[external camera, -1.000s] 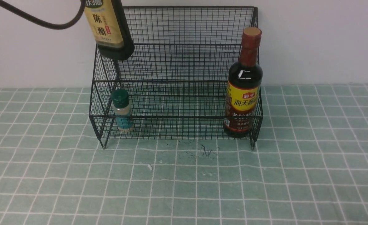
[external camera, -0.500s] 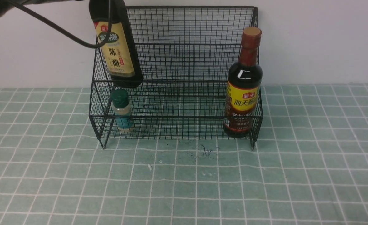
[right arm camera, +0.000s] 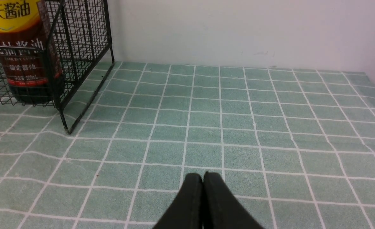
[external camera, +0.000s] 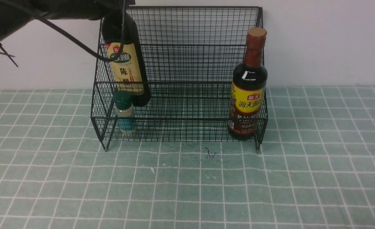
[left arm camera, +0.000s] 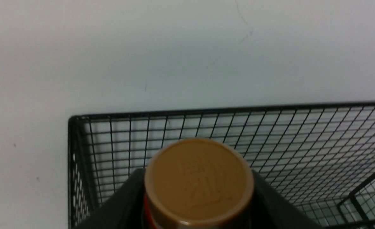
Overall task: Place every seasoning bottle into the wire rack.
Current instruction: Use the left arm to put the condiment bottle back on the shelf
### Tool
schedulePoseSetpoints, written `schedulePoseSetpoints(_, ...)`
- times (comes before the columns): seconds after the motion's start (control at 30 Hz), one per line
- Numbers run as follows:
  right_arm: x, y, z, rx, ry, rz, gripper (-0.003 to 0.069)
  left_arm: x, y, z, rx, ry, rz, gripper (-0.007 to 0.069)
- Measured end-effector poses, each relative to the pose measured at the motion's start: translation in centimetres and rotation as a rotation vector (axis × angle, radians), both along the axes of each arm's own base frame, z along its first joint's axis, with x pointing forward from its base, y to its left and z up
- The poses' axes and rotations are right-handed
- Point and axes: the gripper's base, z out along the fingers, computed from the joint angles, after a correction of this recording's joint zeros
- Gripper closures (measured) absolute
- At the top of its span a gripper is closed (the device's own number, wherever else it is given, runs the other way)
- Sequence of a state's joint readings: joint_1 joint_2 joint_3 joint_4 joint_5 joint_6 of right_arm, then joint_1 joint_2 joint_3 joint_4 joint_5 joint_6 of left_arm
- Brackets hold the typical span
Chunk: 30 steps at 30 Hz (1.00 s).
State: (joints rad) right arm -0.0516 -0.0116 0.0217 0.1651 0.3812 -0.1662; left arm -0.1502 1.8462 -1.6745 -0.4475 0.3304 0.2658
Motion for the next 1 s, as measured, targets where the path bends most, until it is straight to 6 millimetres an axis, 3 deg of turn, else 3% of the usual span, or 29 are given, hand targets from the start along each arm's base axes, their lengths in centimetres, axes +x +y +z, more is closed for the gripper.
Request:
schedulePoseSetpoints(0.3,0.0,0.0,0.0,0.001,0.0,0.0,0.0673,-0.2,-0.4,-1.4,0.02,0.106,-0.047,0.0305)
schedulePoseSetpoints(0.73,0.0,0.0,0.0,0.001,0.0,0.0,0.0673,-0.5,-0.6,-1.4,0.052,0.137,-0.09,0.0305)
schedulePoseSetpoints(1.0,0.0,0.0,0.0,0.001,0.0,0.0,0.0673,-0.8,-0.7,-1.3,0.056,0.157,-0.108,0.0233)
